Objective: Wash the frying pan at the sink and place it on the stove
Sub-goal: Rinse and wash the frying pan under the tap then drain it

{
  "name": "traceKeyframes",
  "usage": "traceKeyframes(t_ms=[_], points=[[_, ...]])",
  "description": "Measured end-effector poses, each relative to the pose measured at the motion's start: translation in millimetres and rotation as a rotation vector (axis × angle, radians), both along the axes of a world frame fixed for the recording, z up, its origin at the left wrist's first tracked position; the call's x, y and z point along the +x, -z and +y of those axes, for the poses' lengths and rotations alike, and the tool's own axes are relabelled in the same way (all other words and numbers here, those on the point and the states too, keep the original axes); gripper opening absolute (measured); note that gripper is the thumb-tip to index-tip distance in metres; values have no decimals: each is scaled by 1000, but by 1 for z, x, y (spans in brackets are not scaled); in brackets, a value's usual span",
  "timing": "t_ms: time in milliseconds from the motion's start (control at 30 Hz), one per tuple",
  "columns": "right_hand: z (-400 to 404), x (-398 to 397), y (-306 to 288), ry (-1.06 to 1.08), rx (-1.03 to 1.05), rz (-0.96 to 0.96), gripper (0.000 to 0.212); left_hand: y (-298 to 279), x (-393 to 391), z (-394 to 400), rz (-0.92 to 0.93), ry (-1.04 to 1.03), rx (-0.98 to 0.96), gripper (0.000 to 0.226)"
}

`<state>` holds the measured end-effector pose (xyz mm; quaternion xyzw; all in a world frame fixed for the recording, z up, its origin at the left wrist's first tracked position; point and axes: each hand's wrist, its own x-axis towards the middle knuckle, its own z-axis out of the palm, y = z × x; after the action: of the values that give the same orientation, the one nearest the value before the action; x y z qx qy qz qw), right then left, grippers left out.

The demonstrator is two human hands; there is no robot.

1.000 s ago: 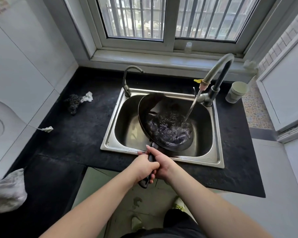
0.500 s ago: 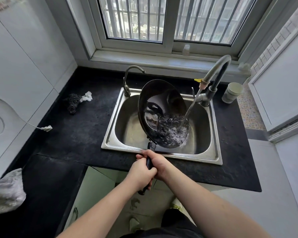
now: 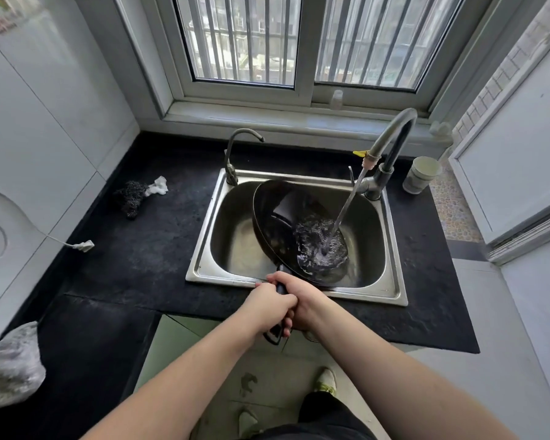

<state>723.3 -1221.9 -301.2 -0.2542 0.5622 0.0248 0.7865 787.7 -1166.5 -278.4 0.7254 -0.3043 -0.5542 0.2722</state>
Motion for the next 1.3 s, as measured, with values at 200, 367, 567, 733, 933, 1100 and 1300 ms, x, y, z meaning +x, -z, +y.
traceKeyframes(t_ms=[200, 367, 567, 733, 933, 1100, 1300], points=[[-9, -4, -10, 102, 24, -12, 43, -13, 2, -13, 268, -127, 88, 22], [-20, -6, -17, 186, 35, -26, 45, -22, 6, -26, 463, -183, 153, 24], [-23, -5, -17, 290, 28, -12, 48, -26, 13, -28, 714, -256, 220, 28], [-15, -9, -10, 369, 5, -17, 53, -9, 15, -18, 892, -330, 257, 43], [3, -10, 10, 336, -169, 83, 28, 14, 6, 5, 971, -374, 218, 41], [16, -14, 26, 291, -294, 89, 25, 28, 1, 18, 906, -318, 175, 29], [22, -17, 33, 207, -365, 95, 23, 44, 0, 23, 777, -174, 56, 17]])
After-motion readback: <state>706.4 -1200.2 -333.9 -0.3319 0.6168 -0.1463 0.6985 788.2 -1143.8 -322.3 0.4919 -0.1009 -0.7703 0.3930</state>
